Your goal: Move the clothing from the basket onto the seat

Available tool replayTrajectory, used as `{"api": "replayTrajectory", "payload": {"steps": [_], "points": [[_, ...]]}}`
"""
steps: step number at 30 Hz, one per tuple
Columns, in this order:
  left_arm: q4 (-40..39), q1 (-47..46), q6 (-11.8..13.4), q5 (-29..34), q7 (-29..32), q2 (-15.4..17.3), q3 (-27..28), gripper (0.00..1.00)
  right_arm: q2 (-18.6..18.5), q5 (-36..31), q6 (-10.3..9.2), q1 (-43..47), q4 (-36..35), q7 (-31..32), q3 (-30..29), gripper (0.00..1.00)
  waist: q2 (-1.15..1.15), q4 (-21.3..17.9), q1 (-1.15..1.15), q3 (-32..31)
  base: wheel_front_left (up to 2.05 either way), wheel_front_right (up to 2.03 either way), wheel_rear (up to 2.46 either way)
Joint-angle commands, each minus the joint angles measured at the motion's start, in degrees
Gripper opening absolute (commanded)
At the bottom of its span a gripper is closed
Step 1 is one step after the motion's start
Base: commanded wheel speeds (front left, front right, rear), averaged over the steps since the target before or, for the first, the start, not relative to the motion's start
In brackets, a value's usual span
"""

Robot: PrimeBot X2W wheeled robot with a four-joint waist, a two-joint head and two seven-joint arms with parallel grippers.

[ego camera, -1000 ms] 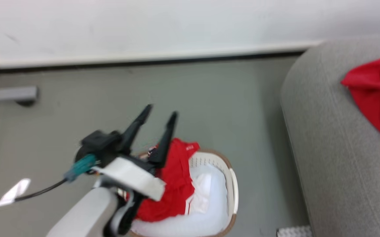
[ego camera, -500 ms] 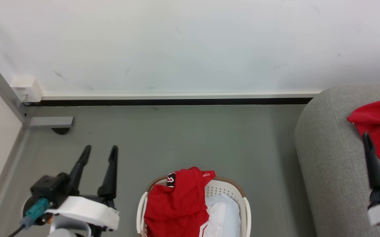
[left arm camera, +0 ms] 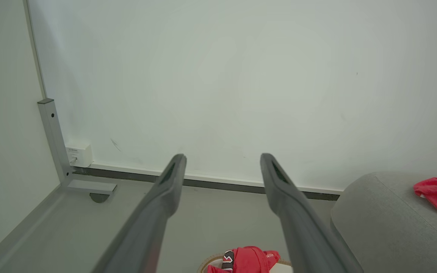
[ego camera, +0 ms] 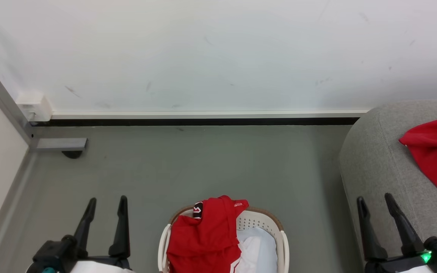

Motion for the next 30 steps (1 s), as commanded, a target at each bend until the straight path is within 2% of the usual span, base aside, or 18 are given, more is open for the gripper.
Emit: {"api": "replayTrajectory", "payload": {"steps": [1, 9, 14, 23, 30], "points": [[0.6, 0.5, -1.0, 1.3, 0.0, -0.7, 1.1, 1.00, 0.0, -0.7, -0.12, -0.1, 0.3, -0.5, 0.1, 1.00, 0.00, -0.1, 0.01, -0.1, 0.00, 0.00, 0.00], [2.5, 0.1, -5.8, 5.5, 0.0, -4.4, 5.0, 1.00, 0.0, -1.1, -0.12, -1.3, 0.5, -0.9, 0.5, 1.00, 0.00, -0.4, 0.01, -0.2, 0.00, 0.00, 0.00], [3.0, -0.1, -7.8, 7.0, 0.0, -5.8, 7.0, 1.00, 0.2, -0.9, -0.12, -1.5, 0.4, -0.9, 0.7, 1.00, 0.00, -0.7, 0.01, 0.1, 0.00, 0.00, 0.00], [3.9, -1.3, -10.3, 9.0, 0.0, -7.6, 9.2, 1.00, 0.5, -0.3, -0.12, -2.5, 0.1, -1.1, 1.0, 1.00, 0.00, -1.2, 0.01, 1.8, 0.00, 0.00, 0.00], [5.0, -4.0, -11.3, 9.6, 0.0, -8.4, 8.7, 1.00, 0.4, -0.1, -0.12, -4.5, -0.5, -1.2, 1.1, 1.00, 0.00, -2.9, 0.01, 5.1, 0.00, 0.00, 0.00]]}}
